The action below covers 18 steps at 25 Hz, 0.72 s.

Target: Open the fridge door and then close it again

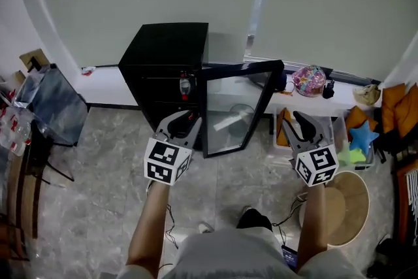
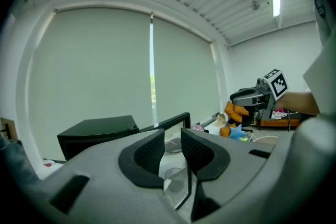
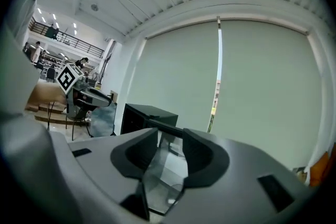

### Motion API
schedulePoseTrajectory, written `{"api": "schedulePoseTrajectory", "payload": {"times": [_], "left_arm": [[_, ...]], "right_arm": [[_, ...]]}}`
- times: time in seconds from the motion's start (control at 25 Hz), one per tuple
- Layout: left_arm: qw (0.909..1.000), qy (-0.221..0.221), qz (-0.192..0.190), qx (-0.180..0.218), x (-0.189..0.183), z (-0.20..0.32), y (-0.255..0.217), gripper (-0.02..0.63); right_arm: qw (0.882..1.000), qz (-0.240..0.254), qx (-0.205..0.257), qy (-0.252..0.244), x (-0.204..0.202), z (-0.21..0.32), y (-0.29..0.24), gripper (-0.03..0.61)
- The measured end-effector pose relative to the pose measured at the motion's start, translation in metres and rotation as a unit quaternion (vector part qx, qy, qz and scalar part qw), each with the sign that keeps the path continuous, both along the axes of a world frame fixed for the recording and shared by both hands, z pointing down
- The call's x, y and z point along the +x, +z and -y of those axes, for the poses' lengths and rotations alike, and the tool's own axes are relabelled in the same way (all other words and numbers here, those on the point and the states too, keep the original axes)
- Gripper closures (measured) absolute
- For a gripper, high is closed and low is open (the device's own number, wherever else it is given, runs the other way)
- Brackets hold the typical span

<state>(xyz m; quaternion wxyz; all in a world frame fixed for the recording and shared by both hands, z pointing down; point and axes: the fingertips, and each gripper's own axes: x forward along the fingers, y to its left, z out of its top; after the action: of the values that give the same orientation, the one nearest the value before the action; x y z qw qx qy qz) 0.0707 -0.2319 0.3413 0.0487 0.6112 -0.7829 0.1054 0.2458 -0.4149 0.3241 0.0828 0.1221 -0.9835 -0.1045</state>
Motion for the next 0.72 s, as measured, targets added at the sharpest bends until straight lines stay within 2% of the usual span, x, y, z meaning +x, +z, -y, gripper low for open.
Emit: {"api": "schedulePoseTrajectory", "payload": {"times": [0.2,0.4,0.6,0.72], "left_arm": [[0.9988,0.044,0.003,-0.021,0.006,0.037,0.012,0.526],[0.9958,0.077,0.024,-0.044,0.004,0.1,0.018,0.514],[0.9908,0.095,0.05,-0.083,-0.014,0.185,0.026,0.506],[0.9828,0.116,0.074,-0.124,-0.023,0.242,0.032,0.488]], "right_arm": [[0.999,-0.013,-0.009,0.028,0.013,0.02,0.016,0.423],[0.999,-0.023,-0.021,0.033,0.001,0.074,0.035,0.414],[0.998,-0.039,-0.044,-0.004,-0.031,0.143,0.062,0.383],[0.996,-0.059,-0.051,-0.032,-0.055,0.191,0.08,0.382]]}}
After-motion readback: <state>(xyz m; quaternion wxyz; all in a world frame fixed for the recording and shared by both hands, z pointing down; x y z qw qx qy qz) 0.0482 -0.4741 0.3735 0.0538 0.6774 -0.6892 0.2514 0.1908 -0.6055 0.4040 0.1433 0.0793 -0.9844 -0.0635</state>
